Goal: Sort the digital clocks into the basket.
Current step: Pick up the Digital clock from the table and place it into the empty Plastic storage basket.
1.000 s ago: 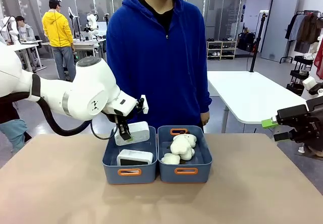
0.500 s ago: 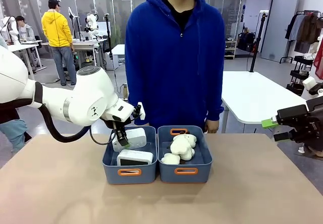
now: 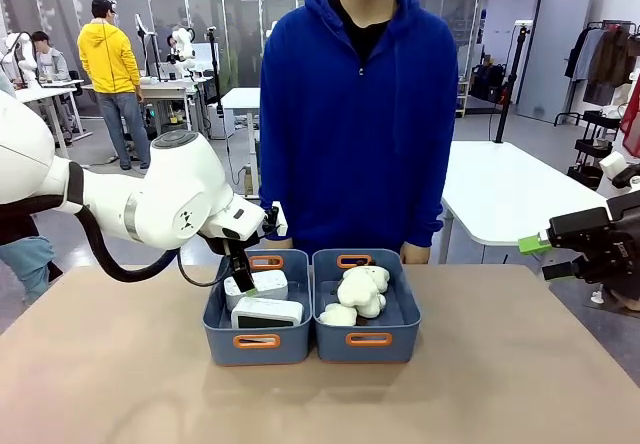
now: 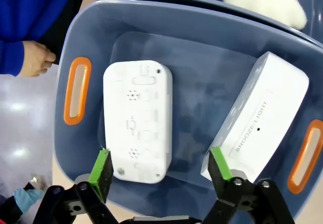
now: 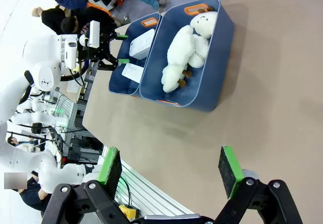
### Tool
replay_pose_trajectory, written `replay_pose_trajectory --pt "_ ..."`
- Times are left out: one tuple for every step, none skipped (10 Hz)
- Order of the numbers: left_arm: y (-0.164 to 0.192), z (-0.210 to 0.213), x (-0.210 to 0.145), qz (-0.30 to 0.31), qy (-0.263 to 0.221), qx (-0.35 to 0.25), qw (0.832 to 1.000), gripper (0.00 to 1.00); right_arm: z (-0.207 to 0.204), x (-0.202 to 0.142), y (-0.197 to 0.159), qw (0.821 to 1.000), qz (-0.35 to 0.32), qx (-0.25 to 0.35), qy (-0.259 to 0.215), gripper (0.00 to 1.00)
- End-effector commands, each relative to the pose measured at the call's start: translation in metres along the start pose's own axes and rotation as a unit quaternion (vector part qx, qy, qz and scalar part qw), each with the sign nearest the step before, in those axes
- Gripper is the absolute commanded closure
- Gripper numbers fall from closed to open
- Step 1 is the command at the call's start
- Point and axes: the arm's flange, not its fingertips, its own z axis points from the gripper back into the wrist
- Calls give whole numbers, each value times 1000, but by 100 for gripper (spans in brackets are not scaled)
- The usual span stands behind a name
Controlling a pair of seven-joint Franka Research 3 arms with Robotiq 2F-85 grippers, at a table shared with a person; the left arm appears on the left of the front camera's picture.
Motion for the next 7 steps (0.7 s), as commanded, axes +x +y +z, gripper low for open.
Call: replay_pose_trajectory --pt "2 9 0 8 -13 10 1000 0 -1 1 -1 1000 3 8 -5 2" --pt "1 15 -2 19 -21 18 999 0 -1 1 -1 1000 3 8 -5 2" --pt "-6 22 -6 31 -6 3 999 0 -1 1 -1 1000 3 8 -5 2" --pt "2 6 1 4 -5 7 1000 0 -1 1 -1 1000 3 8 -5 2" --pt "2 6 1 4 -5 7 1000 0 -1 1 -1 1000 3 8 -5 2" --pt "2 6 1 4 -5 7 1000 0 -1 1 -1 1000 3 8 -5 2" --pt "2 6 1 4 -5 7 1000 0 -1 1 -1 1000 3 8 -5 2"
